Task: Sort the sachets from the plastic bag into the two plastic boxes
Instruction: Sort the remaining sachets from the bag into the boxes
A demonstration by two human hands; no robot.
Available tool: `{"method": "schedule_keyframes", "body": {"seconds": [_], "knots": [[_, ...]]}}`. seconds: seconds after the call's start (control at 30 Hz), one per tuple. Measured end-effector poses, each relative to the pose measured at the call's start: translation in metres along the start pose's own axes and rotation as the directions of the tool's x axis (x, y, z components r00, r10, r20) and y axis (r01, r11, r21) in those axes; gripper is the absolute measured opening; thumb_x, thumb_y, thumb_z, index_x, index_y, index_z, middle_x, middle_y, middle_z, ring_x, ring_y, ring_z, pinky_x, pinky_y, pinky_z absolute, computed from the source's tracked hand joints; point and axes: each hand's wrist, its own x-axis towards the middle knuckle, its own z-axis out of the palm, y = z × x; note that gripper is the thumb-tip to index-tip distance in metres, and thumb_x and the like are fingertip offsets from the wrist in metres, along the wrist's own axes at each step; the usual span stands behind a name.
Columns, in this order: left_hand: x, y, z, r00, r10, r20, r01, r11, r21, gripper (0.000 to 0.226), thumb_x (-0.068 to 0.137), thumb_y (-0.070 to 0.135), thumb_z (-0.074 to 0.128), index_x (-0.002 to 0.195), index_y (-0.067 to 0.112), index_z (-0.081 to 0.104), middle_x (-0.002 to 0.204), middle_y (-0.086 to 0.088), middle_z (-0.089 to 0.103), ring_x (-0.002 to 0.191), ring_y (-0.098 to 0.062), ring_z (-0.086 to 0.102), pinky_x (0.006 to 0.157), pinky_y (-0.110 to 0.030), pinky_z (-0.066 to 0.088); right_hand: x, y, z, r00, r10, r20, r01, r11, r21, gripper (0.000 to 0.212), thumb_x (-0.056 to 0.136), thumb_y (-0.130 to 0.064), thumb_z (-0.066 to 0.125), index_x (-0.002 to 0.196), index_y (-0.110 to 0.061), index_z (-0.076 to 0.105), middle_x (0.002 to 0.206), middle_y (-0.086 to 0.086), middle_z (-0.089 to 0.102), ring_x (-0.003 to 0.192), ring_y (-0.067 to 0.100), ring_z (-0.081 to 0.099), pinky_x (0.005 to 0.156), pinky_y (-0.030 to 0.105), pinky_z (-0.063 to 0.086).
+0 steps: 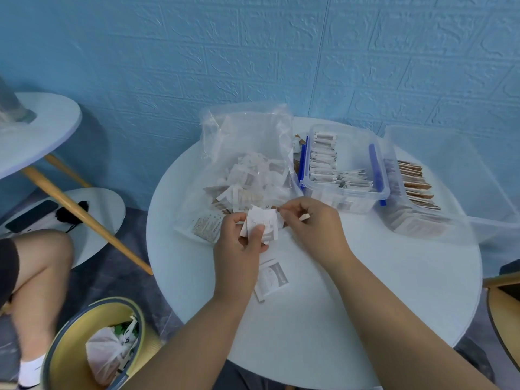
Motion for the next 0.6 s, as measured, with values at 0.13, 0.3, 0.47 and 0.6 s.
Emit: {"method": "schedule_keyframes", "body": {"seconds": [0.13,0.3,0.47,0.6], "knots": [[0.001,0.001,0.000,0.997,-0.012,-0.074,0.007,0.998,-0.059,0.016,0.091,0.010,0.055,0.091,0.024,0.046,0.099,0.002,0.064,0.074,-0.007,0.068,0.064,-0.017,0.053,0.003,0.008,0.006,0.996,-0.025,0.084,0.038,0.985,-0.167,0.022,0.084,-0.018,0.067,0.106,-0.017,0.068,0.090,0.000,0.060,0.071,0.006,0.049,0.066,0.005,0.034],[0.002,-0.001,-0.003,0.988,-0.045,-0.147,0.029,0.994,-0.106,0.012,0.093,0.013,0.053,0.099,0.020,0.045,0.111,-0.009,0.063,0.090,-0.017,0.068,0.068,-0.017,0.053,0.012,0.002,0.012,0.988,0.075,0.133,-0.036,0.961,-0.273,0.037,0.075,-0.036,0.073,0.106,-0.020,0.060,0.092,-0.007,0.053,0.088,0.011,0.052,0.074,0.018,0.038],[0.004,-0.003,-0.006,0.986,-0.047,-0.159,0.026,0.991,-0.134,0.015,0.093,0.013,0.051,0.108,0.015,0.049,0.116,-0.009,0.062,0.099,-0.017,0.065,0.070,-0.017,0.053,0.020,-0.008,0.011,0.964,0.171,0.201,-0.087,0.925,-0.369,0.047,0.069,-0.042,0.077,0.106,-0.023,0.055,0.095,-0.010,0.052,0.087,0.010,0.050,0.071,0.026,0.041],[0.004,-0.001,-0.006,0.988,-0.051,-0.148,0.028,0.988,-0.151,0.013,0.094,0.013,0.050,0.106,0.019,0.051,0.116,-0.005,0.061,0.102,-0.018,0.064,0.071,-0.017,0.053,0.025,-0.010,0.005,0.954,0.190,0.234,-0.116,0.949,-0.295,0.041,0.071,-0.033,0.077,0.106,-0.021,0.059,0.077,-0.013,0.047,0.078,0.008,0.049,0.066,0.022,0.039]]}}
